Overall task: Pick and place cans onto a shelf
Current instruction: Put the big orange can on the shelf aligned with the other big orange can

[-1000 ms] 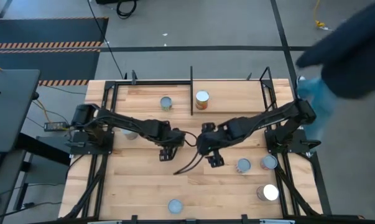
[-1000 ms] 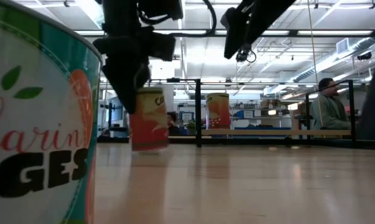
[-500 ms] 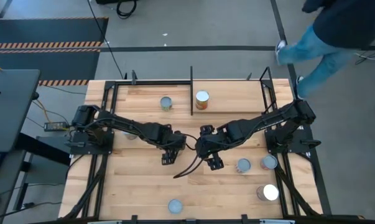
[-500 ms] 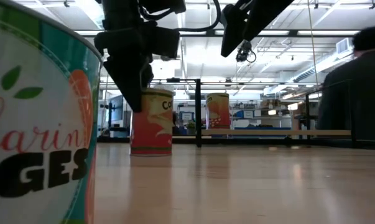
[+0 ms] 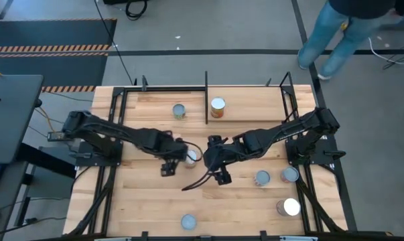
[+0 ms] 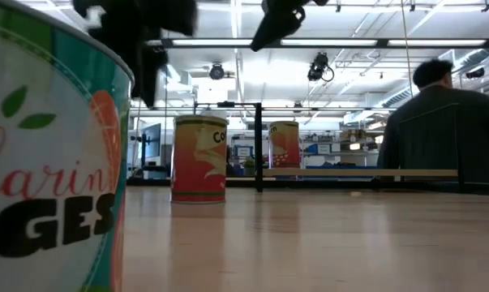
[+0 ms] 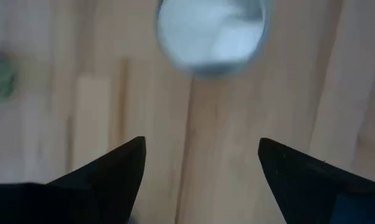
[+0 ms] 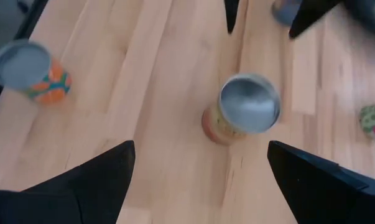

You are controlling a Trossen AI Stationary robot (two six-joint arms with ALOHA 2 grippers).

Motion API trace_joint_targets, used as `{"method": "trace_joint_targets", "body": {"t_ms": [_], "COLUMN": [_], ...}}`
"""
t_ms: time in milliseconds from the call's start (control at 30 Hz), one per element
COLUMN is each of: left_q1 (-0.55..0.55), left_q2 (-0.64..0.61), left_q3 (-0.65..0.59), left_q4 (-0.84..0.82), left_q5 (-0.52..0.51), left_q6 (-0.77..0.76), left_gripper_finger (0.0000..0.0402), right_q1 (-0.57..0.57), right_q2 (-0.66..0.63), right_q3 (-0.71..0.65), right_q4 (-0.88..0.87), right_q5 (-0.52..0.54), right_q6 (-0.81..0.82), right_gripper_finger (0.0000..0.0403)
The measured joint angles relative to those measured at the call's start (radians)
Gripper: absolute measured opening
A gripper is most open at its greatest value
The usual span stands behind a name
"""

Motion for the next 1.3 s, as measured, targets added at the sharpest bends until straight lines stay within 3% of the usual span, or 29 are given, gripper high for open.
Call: {"method": "trace_joint_targets", "body": {"t_ms": [267,567,800,1300], "left_q1": [-0.098,-0.225,-0.282,-0.277], "left_q2": [-0.249,-0.463,-0.482,-0.455], "left_q3": [0.0,0.0,0.0,-0.001], "left_q4": [-0.181,-0.215,-0.21,-0.183], "left_q5": [-0.106,-0.273,-0.407,-0.481], "left_q6": [-0.188,-0.465,-0.549,-0.596], "left_gripper_finger": [0.0318,0.0318,0.0318,0.0318], "right_q1": [-0.023,-0.094,-0.141,-0.176], "right_q2": [0.12,0.216,0.248,0.312], "right_q3": [0.0,0.0,0.002,0.0], "right_q4": [0.204,0.291,0.387,0.335], "right_q5": [0.038,0.086,-0.016,-0.084], "right_q6": [0.01,0.052,0.054,0.054], "right_gripper_finger": [0.0375,0.0389,0.0396,0.0395]}}
